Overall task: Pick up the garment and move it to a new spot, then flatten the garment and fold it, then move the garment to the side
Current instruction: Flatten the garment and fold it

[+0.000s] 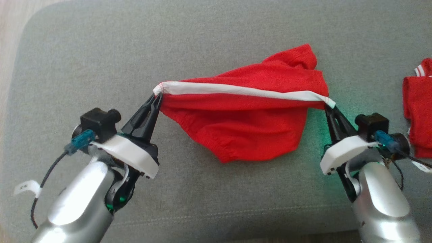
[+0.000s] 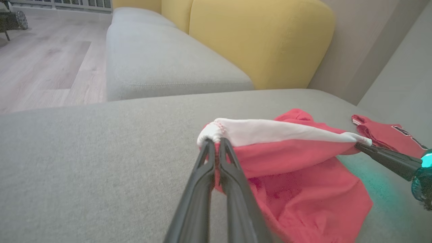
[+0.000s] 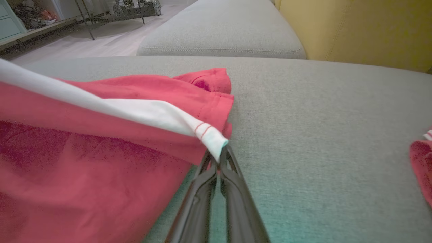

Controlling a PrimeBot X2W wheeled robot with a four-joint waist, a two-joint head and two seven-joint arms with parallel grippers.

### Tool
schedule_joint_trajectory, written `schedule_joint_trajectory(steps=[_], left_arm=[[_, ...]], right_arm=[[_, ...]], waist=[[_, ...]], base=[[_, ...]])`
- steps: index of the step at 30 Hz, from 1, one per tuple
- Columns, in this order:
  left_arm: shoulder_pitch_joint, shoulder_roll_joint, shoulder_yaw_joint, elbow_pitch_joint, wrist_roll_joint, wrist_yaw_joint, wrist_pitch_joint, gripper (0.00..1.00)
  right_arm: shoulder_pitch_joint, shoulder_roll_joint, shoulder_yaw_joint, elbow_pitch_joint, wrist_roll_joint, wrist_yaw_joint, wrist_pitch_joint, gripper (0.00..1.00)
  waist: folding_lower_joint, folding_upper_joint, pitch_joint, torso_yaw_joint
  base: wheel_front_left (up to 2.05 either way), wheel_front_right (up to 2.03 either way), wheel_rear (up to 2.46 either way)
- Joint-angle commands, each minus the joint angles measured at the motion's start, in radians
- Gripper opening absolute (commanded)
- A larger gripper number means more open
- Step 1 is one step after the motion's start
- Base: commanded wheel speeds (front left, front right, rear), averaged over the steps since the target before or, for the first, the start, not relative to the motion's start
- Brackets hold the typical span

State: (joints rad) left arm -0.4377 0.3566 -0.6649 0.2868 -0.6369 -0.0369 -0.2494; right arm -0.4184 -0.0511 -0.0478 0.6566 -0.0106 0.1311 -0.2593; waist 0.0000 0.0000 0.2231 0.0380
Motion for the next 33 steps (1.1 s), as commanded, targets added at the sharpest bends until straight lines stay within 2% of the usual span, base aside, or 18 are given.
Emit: schedule_joint_trajectory(steps=[1, 8, 13, 18, 23, 27, 28, 29, 33], left_arm=[[-0.032, 0.022, 0.058, -0.043, 0.013, -0.004, -0.012, 0.00], [-0.102, 0.038, 0.101, -0.142, -0.003, -0.033, 0.002, 0.00], [-0.212, 0.066, 0.120, -0.207, -0.011, -0.045, 0.065, 0.00], [-0.353, 0.077, 0.122, -0.198, 0.001, -0.058, 0.122, 0.00], [-0.529, 0.059, 0.095, -0.119, 0.047, -0.073, 0.142, 0.00], [-0.692, 0.029, 0.074, -0.021, 0.119, -0.079, 0.092, 0.00], [-0.692, 0.029, 0.074, -0.021, 0.119, -0.079, 0.092, 0.00], [-0.782, 0.007, 0.078, 0.033, 0.175, -0.068, 0.033, 0.00], [-0.936, -0.044, 0.090, 0.125, 0.287, -0.050, -0.010, 0.00]], right_arm=[[0.013, 0.001, 0.005, -0.053, -0.013, 0.000, -0.002, 0.00], [0.021, -0.025, -0.044, -0.227, -0.026, 0.000, 0.023, 0.00], [-0.029, -0.062, -0.049, -0.395, 0.015, 0.000, 0.110, 0.00], [-0.137, -0.114, -0.031, -0.478, 0.053, 0.000, 0.188, 0.00], [-0.293, -0.156, -0.025, -0.439, 0.079, 0.000, 0.191, 0.00], [-0.446, -0.172, -0.035, -0.347, 0.076, 0.000, 0.153, 0.00], [-0.446, -0.172, -0.035, -0.347, 0.076, 0.000, 0.153, 0.00], [-0.529, -0.160, -0.053, -0.286, 0.100, 0.000, 0.137, 0.00], [-0.698, -0.178, -0.057, -0.178, 0.081, 0.000, 0.071, 0.00]], waist=[[0.0000, 0.0000, -0.016, -0.004], [0.0000, 0.0000, -0.077, -0.032], [0.0000, 0.0000, -0.109, -0.061], [0.0000, 0.0000, -0.102, -0.091], [0.0000, 0.0000, -0.052, -0.110], [0.0000, 0.0000, 0.031, -0.126], [0.0000, 0.0000, 0.031, -0.126], [0.0000, 0.0000, 0.083, -0.130], [0.0000, 0.0000, 0.181, -0.142]], base=[[0.00, 0.00, 0.00], [0.00, 0.00, 0.00], [0.00, 0.00, 0.00], [0.00, 0.00, 0.00], [0.00, 0.00, 0.00], [0.00, 0.00, 0.00], [0.00, 0.00, 0.00], [0.00, 0.00, 0.00], [0.00, 0.00, 0.00]])
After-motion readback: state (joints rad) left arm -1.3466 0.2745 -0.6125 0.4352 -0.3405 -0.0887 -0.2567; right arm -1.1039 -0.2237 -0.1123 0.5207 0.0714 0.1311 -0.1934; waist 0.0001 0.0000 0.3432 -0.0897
